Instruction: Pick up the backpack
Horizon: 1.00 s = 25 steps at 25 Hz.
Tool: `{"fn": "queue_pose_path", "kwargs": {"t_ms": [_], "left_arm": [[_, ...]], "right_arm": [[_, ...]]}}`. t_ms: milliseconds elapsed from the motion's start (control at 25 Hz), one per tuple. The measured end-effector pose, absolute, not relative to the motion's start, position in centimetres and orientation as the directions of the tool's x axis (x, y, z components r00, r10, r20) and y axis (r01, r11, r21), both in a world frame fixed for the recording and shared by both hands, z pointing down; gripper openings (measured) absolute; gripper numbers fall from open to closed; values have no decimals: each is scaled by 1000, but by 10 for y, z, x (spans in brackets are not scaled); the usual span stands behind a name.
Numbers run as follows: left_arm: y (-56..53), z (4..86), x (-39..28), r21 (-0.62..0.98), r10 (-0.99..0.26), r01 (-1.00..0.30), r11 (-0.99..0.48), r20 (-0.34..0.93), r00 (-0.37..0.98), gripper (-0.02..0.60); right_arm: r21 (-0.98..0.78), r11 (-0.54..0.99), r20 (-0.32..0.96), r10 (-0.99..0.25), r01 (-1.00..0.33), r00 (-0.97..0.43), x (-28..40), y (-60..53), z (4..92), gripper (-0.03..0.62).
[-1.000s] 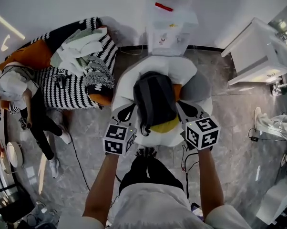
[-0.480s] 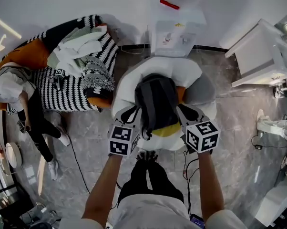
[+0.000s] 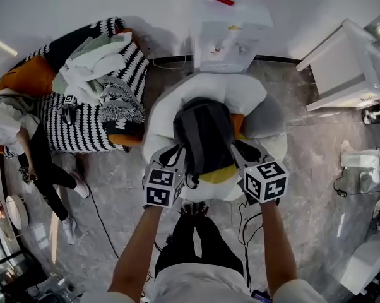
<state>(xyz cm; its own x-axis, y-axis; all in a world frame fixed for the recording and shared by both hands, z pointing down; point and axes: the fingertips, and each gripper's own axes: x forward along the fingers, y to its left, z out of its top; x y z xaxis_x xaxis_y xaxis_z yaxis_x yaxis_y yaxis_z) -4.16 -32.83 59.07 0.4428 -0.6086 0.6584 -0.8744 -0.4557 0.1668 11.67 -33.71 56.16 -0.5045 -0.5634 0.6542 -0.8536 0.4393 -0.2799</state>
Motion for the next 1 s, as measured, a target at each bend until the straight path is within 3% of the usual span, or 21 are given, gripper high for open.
{"fn": "queue_pose_path", "kwargs": {"t_ms": [1000], "left_arm": [[-367,704,-46,251,-595,-911,-327,694,405,69]], "right_arm": [[-298,425,713,-496,-855,-495,129,-375,683,72]]}}
